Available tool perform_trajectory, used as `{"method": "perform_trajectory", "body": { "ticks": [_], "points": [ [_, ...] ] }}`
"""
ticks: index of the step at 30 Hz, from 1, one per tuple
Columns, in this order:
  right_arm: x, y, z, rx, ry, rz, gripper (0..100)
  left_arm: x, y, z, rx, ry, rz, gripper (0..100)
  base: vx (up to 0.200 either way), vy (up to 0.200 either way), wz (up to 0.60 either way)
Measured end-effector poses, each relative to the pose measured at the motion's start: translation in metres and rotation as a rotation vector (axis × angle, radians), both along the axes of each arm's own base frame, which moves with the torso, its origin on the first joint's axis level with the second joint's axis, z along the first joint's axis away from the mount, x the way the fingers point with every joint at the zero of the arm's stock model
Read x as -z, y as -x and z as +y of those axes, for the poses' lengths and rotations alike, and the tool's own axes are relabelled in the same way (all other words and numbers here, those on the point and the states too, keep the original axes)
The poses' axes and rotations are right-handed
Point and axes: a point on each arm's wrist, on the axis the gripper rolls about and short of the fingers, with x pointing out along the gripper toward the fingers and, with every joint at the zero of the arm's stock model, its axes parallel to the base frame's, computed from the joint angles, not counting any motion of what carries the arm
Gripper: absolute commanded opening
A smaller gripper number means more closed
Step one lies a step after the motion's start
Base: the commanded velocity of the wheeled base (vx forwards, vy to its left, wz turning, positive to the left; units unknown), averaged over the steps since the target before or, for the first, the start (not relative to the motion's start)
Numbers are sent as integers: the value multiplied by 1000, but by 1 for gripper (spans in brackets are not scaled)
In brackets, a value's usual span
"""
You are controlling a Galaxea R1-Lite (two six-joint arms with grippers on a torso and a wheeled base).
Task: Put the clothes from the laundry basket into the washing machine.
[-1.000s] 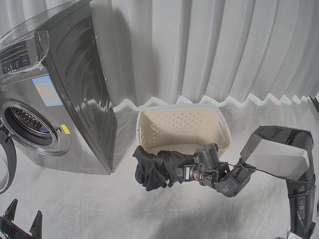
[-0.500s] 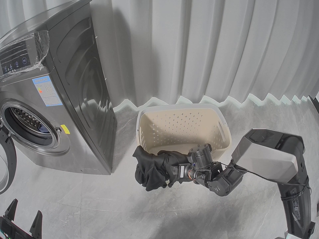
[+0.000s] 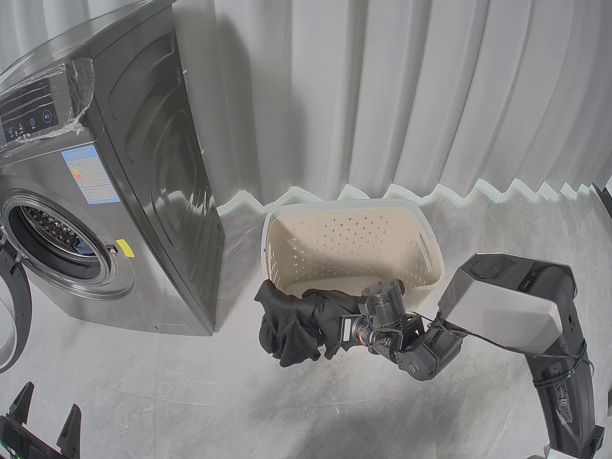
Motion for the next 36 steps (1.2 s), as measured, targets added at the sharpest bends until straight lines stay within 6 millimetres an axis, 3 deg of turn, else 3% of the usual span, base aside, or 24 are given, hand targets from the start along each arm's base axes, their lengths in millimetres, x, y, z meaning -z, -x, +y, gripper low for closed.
{"method": "perform_trajectory", "body": {
  "ticks": [8, 19, 36],
  "points": [
    [-8, 13, -3, -17, -1, -20, 0, 0, 0, 0, -1, 0, 0, 100, 0, 0, 0],
    [-54, 41, -19, -49, -30, -139, 0, 0, 0, 0, -3, -1, 0, 100, 0, 0, 0],
    [-103, 63, -33, -43, -84, -281, 0, 0, 0, 0, -3, -2, 0, 100, 0, 0, 0]
  ]
}}
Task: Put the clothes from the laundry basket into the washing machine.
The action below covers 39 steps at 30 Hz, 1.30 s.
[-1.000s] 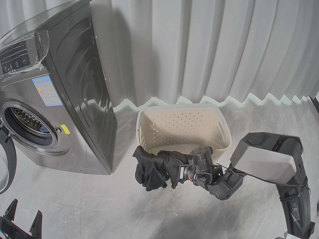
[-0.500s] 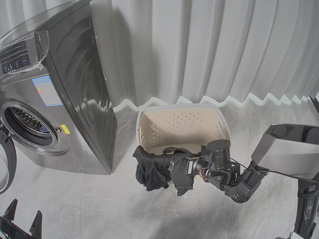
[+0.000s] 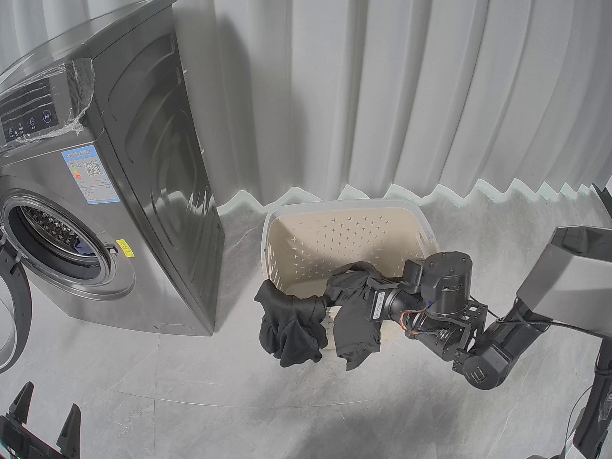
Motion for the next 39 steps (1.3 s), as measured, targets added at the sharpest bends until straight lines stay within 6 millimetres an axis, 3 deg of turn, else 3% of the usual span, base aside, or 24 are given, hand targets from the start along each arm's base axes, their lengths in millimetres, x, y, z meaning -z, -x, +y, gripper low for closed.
{"method": "perform_trajectory", "body": {
  "ticks": [11, 23, 39],
  "points": [
    [-52, 30, -5, -42, -38, -116, 0, 0, 0, 0, 0, 0, 0, 100, 0, 0, 0],
    [-114, 77, -33, -79, -46, -299, 0, 0, 0, 0, 1, 0, 0, 100, 0, 0, 0],
    [-136, 98, -48, -86, -69, -384, 0, 0, 0, 0, 2, 0, 0, 100, -113, 0, 0]
  ]
}}
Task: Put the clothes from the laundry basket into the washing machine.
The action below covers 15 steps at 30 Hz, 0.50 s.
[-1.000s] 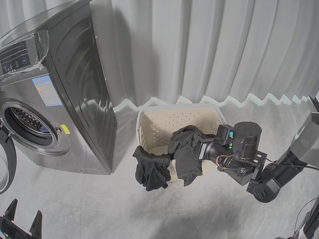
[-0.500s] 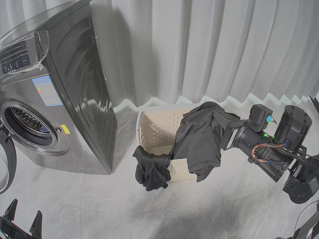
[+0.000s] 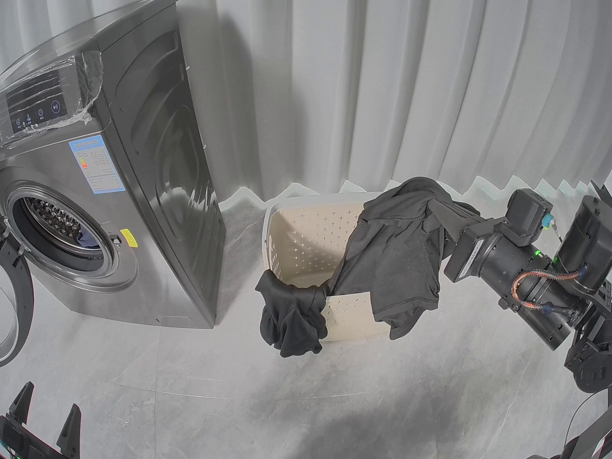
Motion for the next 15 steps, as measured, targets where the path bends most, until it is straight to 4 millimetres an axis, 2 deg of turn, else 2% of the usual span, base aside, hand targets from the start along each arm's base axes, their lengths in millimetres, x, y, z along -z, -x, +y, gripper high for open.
{"method": "perform_trajectory", "body": {
  "ticks": [6, 15],
  "points": [
    [-2, 1, -1, -3, -12, -10, 0, 0, 0, 0, -1, 0, -1, 100, 0, 0, 0],
    [-7, 2, 1, -14, -37, -41, 0, 0, 0, 0, -2, -1, 0, 100, 0, 200, 0]
  ]
}}
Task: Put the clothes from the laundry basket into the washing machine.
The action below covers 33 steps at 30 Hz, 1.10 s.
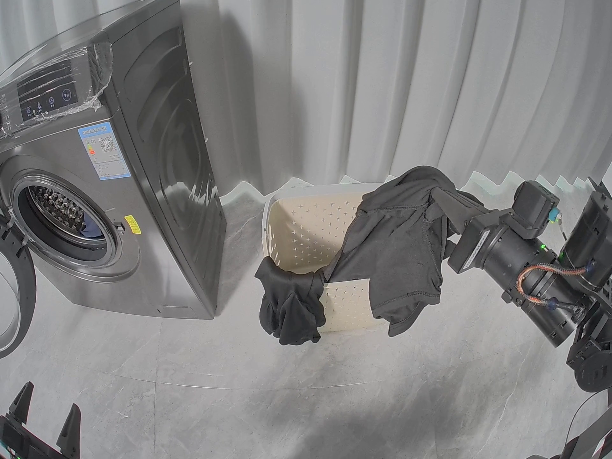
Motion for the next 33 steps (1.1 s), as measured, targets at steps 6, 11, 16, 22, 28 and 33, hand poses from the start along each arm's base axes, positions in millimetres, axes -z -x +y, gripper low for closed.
{"method": "perform_trajectory", "body": {
  "ticks": [6, 11, 16, 22, 28, 33],
  "points": [
    [-2, 1, 1, -17, -1, -7, 0, 0, 0, 0, 3, 2, 0, 100, 0, 200, 0],
    [-1, 2, 1, -20, 1, -8, 0, 0, 0, 0, 4, 3, 1, 100, 0, 200, 0],
    [-1, 2, 1, -22, 0, -9, 0, 0, 0, 0, 4, 3, 1, 100, 0, 200, 0],
    [-1, 2, 1, -22, 0, -10, 0, 0, 0, 0, 4, 4, 2, 100, 0, 167, 0],
    [-1, 2, 1, -21, 1, -9, 0, 0, 0, 0, 6, 5, 2, 100, -33, 0, 0],
    [0, 2, 1, -22, 2, -7, 0, 0, 0, 0, 6, 5, 2, 100, -200, 0, 0]
  ]
}}
